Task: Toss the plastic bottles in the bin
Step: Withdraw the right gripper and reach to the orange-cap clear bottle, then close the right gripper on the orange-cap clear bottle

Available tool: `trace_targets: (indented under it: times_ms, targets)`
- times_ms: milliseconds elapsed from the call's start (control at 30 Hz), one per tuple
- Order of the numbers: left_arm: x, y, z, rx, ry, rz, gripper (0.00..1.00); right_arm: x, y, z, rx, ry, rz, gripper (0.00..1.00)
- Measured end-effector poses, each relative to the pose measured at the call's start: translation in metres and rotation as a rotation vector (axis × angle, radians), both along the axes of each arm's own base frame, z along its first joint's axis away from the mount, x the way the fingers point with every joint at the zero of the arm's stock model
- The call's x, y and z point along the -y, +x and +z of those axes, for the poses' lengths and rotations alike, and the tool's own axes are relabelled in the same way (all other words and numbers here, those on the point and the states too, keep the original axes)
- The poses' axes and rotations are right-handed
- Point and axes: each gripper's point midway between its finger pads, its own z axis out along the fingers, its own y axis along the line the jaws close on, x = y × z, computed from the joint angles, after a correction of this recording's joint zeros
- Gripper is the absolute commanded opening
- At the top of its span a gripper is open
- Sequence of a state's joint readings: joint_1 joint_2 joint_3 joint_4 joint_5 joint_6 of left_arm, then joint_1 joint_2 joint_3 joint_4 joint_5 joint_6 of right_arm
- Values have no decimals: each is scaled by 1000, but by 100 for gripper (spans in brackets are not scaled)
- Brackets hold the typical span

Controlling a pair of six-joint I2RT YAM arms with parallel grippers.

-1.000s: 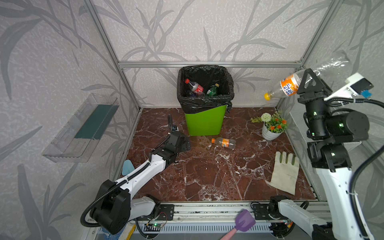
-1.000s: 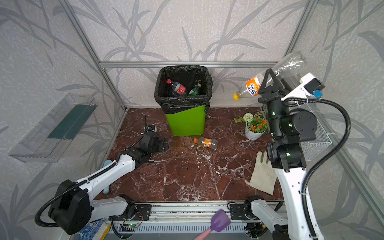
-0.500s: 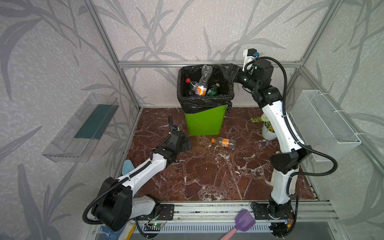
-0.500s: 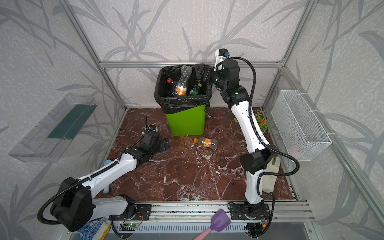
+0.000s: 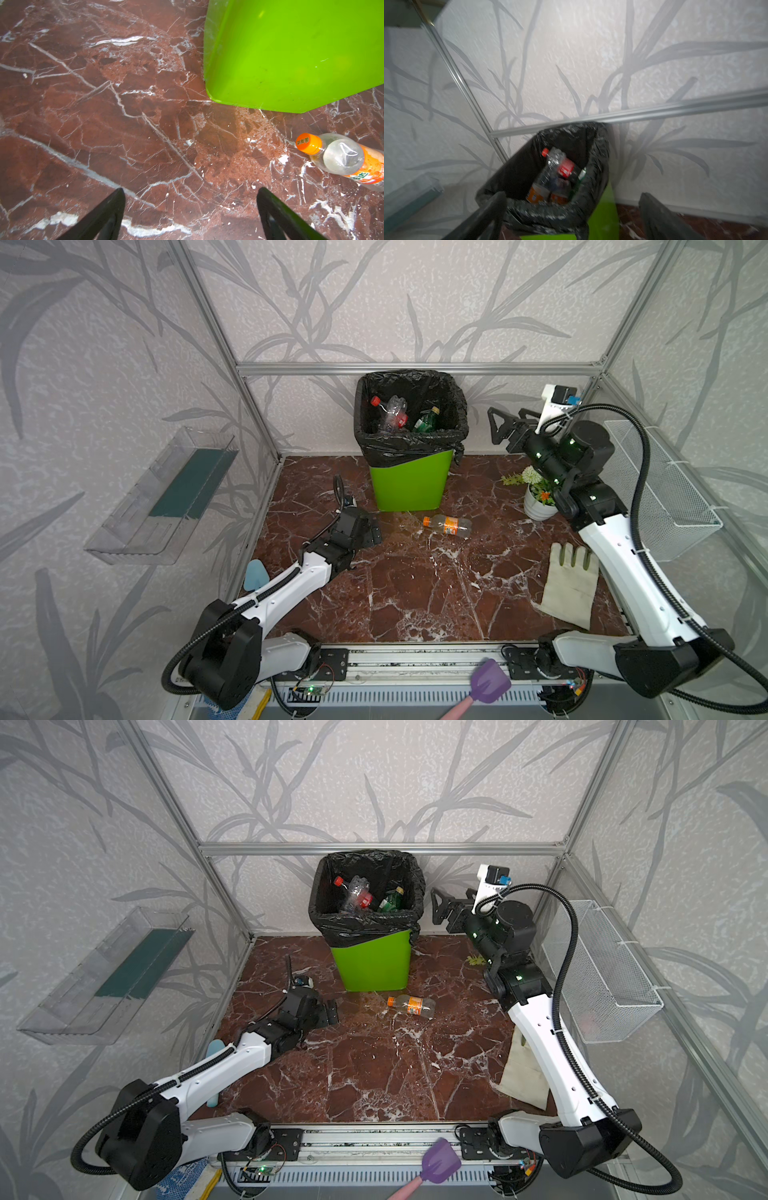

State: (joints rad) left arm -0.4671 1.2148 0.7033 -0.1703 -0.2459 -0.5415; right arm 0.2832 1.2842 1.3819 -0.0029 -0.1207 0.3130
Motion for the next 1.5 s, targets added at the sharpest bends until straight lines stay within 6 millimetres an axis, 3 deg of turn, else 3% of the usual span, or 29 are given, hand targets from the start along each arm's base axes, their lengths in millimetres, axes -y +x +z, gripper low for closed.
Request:
trace_targets:
  times_ms: [100, 200, 267, 333, 567, 800, 933, 1200, 1500]
  targets:
    - [-8, -7, -2, 18, -16, 37, 99, -5, 12, -108, -185, -142, 21, 94]
    - [-17, -14, -3, 36, -31, 77, 99, -10, 2, -213, -368, -289, 94, 93]
    - [-22, -18, -5, 46, -40, 102, 99, -13, -12, -260, -451, -377, 150, 93]
    - [-27, -21, -7, 50, -46, 124, 99, -20, -20, -285, -483, -466, 207, 94]
    - [-33, -21, -4, 66, -64, 156, 99, -67, -17, -312, -460, -733, 390, 94]
    - [-38, -26, -9, 63, -62, 164, 99, -98, -26, -362, -531, -1011, 507, 94]
    - [-40, -28, -11, 61, -65, 172, 99, -100, -23, -387, -587, -1155, 493, 94]
    - [-43, -29, -5, 82, -73, 180, 99, -91, -13, -413, -643, -1368, 420, 85]
    - [-50, -34, -9, 79, -62, 196, 99, -83, -19, -421, -677, -1469, 397, 53]
